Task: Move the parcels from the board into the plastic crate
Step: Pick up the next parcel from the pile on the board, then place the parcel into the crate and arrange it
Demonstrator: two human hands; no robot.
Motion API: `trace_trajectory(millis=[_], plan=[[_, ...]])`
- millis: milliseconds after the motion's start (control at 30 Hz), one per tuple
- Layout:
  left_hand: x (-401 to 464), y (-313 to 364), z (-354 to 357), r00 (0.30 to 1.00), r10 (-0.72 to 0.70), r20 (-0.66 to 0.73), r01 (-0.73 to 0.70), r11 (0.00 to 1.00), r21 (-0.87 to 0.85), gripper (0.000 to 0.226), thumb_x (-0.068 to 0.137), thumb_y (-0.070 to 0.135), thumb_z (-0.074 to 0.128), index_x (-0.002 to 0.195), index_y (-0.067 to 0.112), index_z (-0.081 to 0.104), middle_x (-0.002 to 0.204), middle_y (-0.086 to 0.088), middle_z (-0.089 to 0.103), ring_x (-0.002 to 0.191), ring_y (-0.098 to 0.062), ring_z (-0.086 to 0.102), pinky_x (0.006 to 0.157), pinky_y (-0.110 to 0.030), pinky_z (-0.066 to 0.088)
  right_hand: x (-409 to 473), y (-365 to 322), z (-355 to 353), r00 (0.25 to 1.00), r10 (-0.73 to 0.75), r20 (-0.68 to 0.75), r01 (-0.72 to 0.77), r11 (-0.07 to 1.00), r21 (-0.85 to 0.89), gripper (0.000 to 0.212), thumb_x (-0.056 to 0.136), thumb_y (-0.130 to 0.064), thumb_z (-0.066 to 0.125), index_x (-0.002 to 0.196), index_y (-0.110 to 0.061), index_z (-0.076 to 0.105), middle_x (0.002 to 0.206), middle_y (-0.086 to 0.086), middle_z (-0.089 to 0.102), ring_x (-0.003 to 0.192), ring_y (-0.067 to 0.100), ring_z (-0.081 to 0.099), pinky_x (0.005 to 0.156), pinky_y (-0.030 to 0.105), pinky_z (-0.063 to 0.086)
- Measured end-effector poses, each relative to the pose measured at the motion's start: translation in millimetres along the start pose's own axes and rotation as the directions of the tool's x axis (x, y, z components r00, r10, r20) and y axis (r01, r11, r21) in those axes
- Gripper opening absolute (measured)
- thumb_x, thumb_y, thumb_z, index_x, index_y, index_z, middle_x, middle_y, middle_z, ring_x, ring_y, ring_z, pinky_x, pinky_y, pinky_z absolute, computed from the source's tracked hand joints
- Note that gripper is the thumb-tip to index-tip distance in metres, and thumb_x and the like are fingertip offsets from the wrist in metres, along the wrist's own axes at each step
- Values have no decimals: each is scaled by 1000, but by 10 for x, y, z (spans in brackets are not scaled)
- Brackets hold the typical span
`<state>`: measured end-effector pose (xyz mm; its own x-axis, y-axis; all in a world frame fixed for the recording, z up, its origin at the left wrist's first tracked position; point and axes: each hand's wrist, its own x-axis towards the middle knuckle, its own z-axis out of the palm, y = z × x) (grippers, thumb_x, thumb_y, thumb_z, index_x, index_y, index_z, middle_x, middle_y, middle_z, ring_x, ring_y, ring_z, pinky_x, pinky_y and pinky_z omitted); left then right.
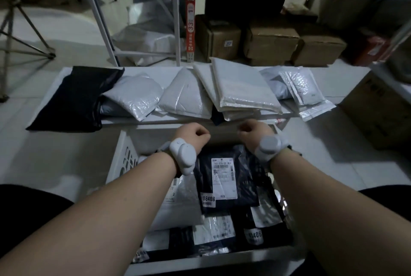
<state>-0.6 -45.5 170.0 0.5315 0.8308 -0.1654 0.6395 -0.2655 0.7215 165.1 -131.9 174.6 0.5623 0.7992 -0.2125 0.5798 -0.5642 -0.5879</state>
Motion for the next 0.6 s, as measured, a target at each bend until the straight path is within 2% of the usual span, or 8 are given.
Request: trace_trajectory(millis=[133, 200, 300, 367, 467, 600], plan=[[63, 358, -216, 993, 105, -52, -102, 993, 67, 15, 89, 26, 57, 98, 21, 68, 97, 5, 67, 97, -16, 61, 88, -28, 49, 183, -55, -478, 994, -45, -102, 49, 998, 40, 29, 86, -20, 62, 113, -13, 66, 112, 9, 69, 103, 28, 64, 94, 37, 50], [148, 565, -287, 984, 162, -75, -153, 982, 114, 16, 89, 27, 56, 98, 21, 67, 103, 3, 68, 98, -18, 61, 89, -32, 50, 263, -58, -721, 992, -42, -117, 40, 999, -16, 31, 87, -21, 61, 117, -14, 65, 116, 6, 67, 104, 26, 64, 96, 37, 50], [287, 866, -319, 973, 211, -89, -194, 966, 171, 21, 91, 28, 53, 107, 23, 65, 112, 2, 66, 101, -18, 60, 86, -28, 49, 392, -7, -968, 994, -9, -109, -6, 990, -144, 34, 88, -27, 59, 121, -19, 62, 123, 3, 64, 110, 24, 61, 100, 36, 46], [431, 1135, -220, 967, 247, -58, -227, 944, 240, 28, 92, 29, 50, 117, 22, 61, 122, 1, 62, 108, -19, 57, 86, -26, 45, 498, 115, -1142, 993, 11, -115, -34, 978, -206, 35, 89, -29, 58, 123, -20, 61, 126, 4, 62, 114, 24, 58, 104, 35, 42], [567, 1360, -89, 960, 281, 0, -263, 898, 352, 36, 93, 30, 49, 127, 21, 55, 134, -2, 52, 121, -22, 50, 97, -31, 41, 639, 265, -1245, 995, 16, -98, -39, 971, -235, 41, 90, -29, 59, 128, -16, 56, 129, 7, 59, 117, 26, 56, 101, 33, 44], [793, 1563, 115, 963, 261, 73, -264, 845, 464, 44, 91, 33, 51, 134, 23, 49, 140, -3, 46, 126, -25, 46, 103, -36, 40, 797, 421, -1449, 995, 77, -67, -92, 959, -267, 42, 91, -25, 59, 129, -11, 55, 133, 11, 55, 123, 28, 51, 99, 31, 40]])
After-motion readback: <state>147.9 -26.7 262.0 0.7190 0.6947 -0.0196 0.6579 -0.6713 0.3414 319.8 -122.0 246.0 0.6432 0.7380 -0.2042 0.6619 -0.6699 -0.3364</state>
